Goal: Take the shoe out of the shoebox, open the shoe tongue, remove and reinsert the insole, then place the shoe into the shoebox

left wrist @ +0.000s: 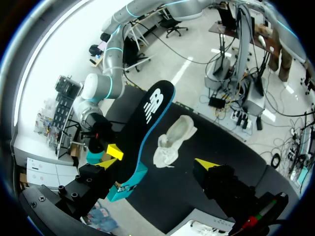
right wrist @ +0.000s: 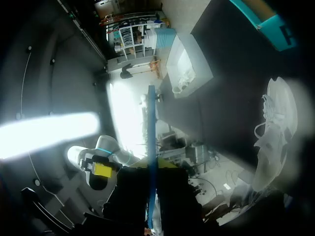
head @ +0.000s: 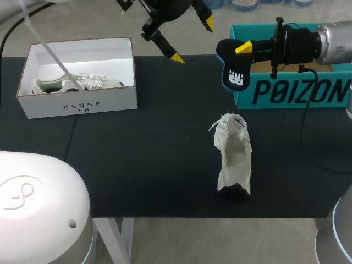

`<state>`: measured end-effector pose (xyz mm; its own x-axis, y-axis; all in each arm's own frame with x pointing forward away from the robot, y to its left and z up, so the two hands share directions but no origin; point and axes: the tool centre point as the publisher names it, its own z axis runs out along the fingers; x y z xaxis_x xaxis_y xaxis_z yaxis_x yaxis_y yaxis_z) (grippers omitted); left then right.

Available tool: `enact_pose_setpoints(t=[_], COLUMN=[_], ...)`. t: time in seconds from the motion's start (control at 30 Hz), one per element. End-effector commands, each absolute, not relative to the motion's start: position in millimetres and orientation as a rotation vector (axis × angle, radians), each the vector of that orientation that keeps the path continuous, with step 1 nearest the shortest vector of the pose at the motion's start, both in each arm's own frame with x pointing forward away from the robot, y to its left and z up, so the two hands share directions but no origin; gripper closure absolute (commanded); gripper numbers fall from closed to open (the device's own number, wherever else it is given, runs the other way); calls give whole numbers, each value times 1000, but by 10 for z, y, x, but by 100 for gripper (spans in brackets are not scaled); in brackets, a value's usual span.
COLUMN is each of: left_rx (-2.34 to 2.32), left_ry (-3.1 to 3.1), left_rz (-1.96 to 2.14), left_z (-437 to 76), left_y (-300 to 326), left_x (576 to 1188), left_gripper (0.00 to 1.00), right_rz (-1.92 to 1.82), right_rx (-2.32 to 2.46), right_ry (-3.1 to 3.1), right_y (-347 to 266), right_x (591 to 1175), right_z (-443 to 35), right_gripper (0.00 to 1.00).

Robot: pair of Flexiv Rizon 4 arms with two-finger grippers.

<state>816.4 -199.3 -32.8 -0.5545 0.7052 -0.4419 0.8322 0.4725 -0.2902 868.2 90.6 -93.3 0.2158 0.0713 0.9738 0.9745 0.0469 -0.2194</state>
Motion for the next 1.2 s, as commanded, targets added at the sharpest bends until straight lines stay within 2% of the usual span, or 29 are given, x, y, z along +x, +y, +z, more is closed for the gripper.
enact_pose_setpoints(t=[0.03,0.4,0.6,0.83,1.2], left_rx=[1366,1366,1815,2175,2396], left_ry=[2522,2522,2306,2117,2009], left_rz=[-656,-656,-343,-239,-42], left_z=[-303,-303,-120,-80,-63], left_y=[-2017,-2017,-2066,-2213,-2567], left_x=[8187,8187,8464,8714,8954], left_gripper=[0,0,0,0,0], right_rz=[-973,-973,-973,-973,-973], right_rx=[-1313,-1313,-1313,-1313,-1313], right_ry=[-1119,-1119,-1119,-1119,-1119], right_y=[910,910,910,910,910], right_x=[8691,8691,8691,8691,8691], right_z=[-935,-935,-935,-935,-935], right_gripper=[100,100,100,100,100])
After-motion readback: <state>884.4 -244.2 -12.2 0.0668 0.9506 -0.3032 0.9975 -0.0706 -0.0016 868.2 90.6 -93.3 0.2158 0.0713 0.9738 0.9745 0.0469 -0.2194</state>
